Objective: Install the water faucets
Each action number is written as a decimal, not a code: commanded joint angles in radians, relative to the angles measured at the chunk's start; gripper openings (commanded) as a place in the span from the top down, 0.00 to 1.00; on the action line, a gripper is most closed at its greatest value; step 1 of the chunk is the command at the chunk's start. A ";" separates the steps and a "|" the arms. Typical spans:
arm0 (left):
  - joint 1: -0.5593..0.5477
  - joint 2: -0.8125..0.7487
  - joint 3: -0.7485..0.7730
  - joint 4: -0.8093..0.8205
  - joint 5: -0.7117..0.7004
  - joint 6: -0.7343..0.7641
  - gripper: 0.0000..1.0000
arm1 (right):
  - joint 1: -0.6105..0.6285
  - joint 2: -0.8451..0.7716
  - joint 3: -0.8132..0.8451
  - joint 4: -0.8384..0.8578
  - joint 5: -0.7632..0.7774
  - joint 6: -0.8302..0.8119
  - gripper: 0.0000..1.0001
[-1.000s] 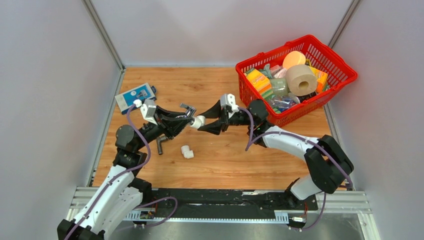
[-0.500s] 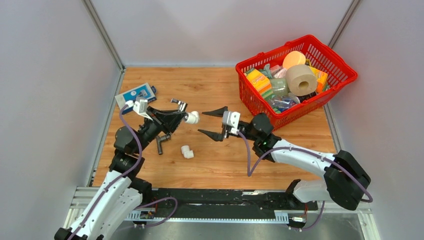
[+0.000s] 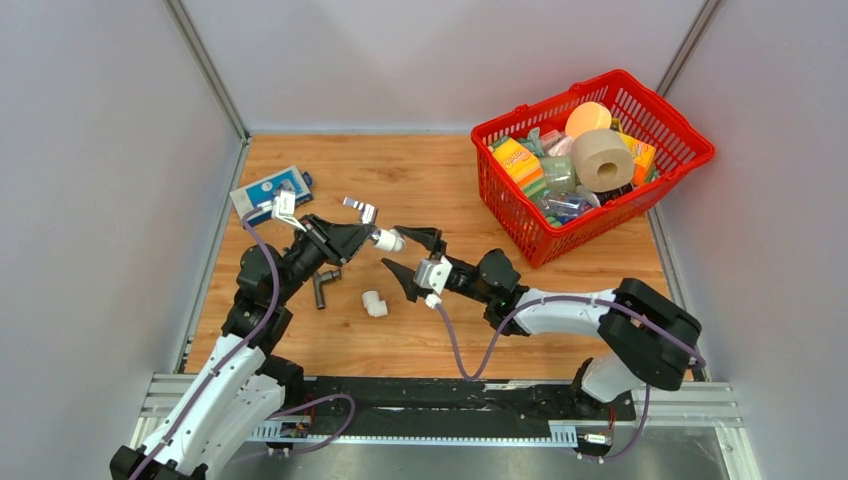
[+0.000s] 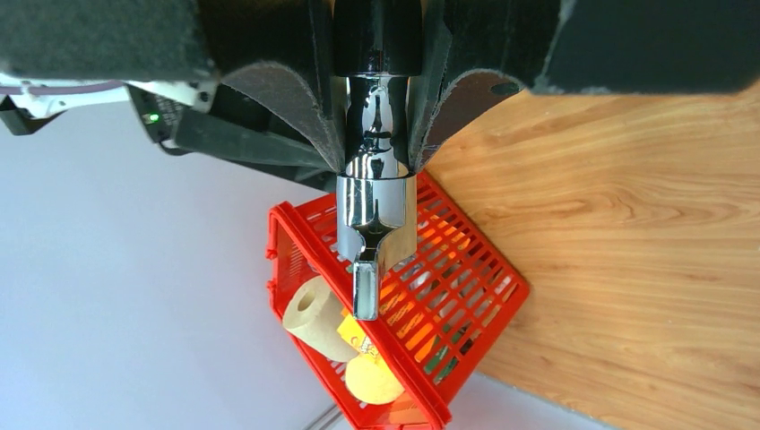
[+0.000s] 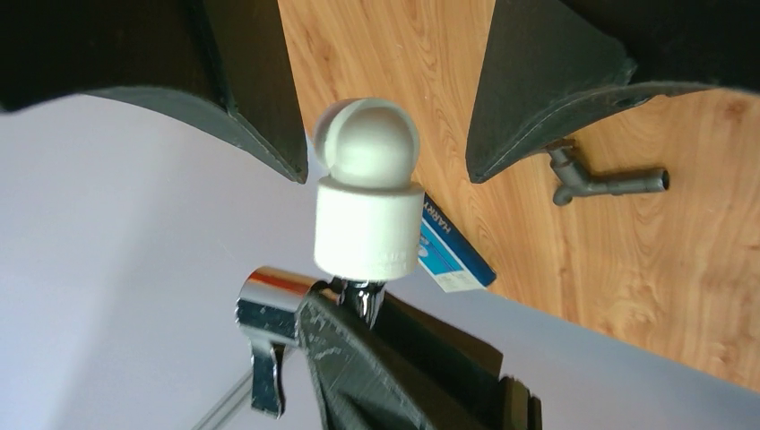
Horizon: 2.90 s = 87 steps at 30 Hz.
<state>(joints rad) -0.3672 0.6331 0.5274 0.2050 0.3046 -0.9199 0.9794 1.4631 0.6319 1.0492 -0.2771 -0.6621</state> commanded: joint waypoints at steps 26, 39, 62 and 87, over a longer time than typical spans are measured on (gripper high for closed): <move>0.007 0.071 -0.029 0.722 0.491 0.447 1.00 | -0.219 0.017 0.189 0.074 -0.421 1.452 1.00; 0.008 -0.104 -0.003 0.102 0.000 0.310 1.00 | -0.216 -0.090 0.101 -0.077 -0.278 0.857 0.33; 0.007 0.005 0.052 -0.062 -0.058 -0.080 1.00 | 0.073 -0.072 -0.032 -0.006 0.058 -0.136 0.28; 0.007 -0.013 0.080 -0.023 -0.047 -0.191 1.00 | 0.182 0.308 0.014 0.492 0.404 -0.548 0.39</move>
<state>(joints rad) -0.3592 0.6426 0.5648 0.0422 0.2165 -1.0424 1.1439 1.6890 0.6170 1.3304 0.0292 -1.1114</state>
